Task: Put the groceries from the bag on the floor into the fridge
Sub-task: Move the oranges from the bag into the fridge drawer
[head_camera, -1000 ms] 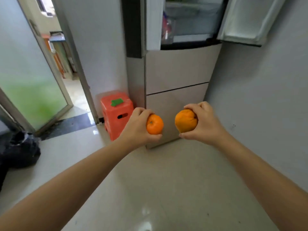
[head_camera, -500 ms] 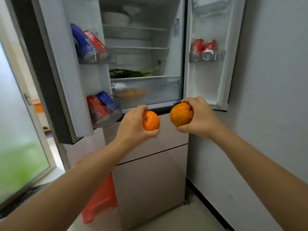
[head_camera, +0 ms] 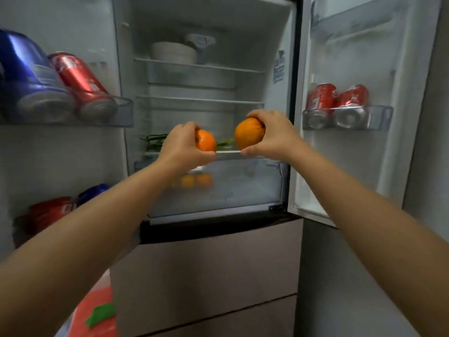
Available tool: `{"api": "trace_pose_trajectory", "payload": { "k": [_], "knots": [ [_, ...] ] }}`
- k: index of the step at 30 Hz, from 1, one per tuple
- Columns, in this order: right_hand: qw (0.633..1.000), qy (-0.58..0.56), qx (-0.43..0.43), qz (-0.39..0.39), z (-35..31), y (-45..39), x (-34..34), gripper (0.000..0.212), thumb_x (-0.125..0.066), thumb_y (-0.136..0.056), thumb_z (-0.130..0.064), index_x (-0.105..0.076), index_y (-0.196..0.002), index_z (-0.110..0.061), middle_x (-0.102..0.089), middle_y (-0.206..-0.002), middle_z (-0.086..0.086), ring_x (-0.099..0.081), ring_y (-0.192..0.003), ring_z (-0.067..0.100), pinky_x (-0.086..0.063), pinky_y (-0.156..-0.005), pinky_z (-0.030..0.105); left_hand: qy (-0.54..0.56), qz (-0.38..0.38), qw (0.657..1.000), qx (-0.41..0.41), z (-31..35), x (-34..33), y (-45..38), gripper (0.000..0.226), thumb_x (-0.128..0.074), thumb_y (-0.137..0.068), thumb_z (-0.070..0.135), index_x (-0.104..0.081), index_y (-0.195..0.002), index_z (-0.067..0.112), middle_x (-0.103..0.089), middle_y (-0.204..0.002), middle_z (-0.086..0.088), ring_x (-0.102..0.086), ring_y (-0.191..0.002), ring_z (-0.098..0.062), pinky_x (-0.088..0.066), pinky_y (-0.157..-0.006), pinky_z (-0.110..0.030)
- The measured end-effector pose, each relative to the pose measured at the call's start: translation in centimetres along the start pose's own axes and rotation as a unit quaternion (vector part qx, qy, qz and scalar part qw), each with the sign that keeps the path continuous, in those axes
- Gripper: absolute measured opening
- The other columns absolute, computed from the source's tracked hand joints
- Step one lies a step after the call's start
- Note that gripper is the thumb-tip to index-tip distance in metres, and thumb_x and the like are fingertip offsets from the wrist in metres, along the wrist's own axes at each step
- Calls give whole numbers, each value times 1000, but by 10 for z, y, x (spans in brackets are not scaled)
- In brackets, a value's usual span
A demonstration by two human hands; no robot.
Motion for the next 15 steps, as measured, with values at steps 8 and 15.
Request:
{"api": "trace_pose_trajectory", "payload": {
  "k": [8,15],
  "knots": [
    [993,82,33,-72,76,-153,-59,70,-76,-68,-38,-45,-127,-18,-47,-126,13,-49,-113,29,-43,-93,37,-78,-71,994,39,-22,-75,-148,57,-72,-76,30,-51,-126,11,-56,-124,-10,-53,-110,-25,-44,-82,-32],
    [948,186,75,-246,140,-246,-128,60,-75,-70,-37,-49,-120,-17,-47,-106,3,-46,-93,20,-44,-75,33,-171,-158,971,52,-52,-151,-231,61,-71,-77,37,-49,-128,12,-53,-128,-9,-51,-108,-24,-42,-79,-30]
  ]
}}
Point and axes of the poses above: each hand's wrist, its own y-axis away from the middle knuckle, its own x-axis out of the back of the hand, z = x × y, the point moved 4 cm from there along -y, towards the middle knuckle
